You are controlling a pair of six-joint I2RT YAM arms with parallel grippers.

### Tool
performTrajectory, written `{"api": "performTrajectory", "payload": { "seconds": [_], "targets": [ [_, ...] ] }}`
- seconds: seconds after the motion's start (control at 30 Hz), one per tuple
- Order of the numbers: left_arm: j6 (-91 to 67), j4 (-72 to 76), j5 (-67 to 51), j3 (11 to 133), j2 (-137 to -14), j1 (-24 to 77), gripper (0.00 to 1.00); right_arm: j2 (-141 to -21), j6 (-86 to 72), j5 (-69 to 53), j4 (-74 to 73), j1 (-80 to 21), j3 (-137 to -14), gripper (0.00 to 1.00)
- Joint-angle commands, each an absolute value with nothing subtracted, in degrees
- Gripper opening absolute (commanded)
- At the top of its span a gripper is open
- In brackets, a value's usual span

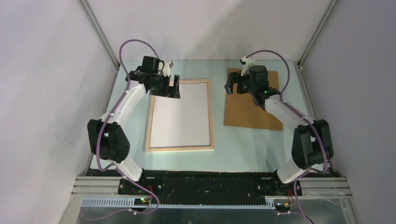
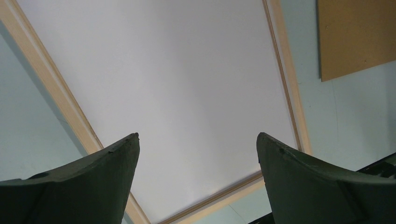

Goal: Put the photo into the frame
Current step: Place the photo in the photo frame, then turn over the photo frame item at the center of the board.

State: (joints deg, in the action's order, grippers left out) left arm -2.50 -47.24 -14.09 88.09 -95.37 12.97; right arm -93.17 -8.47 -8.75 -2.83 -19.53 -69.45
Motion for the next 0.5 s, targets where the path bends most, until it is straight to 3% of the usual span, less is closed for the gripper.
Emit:
{"api": "performTrajectory", "payload": {
  "seconds": [0.0, 0.23, 0.47],
  "targets": [
    [-0.65, -43.1, -12.72, 86.16, -89.06, 12.49, 1.0, -83.7, 2.7, 0.37, 4.1, -19.48, -63.86, 0.99],
    [-1.2, -39.23, -12.65, 83.29, -84.59, 12.81, 1.0, -74.71, 4.1, 6.39, 7.35, -14.78, -58.47, 0.99],
    [-3.25, -35.2, -15.64, 78.87, -79.22, 12.83, 1.0, -68.21, 0.37, -11.0, -2.5, 1.57, -57.23, 0.99]
  ]
}}
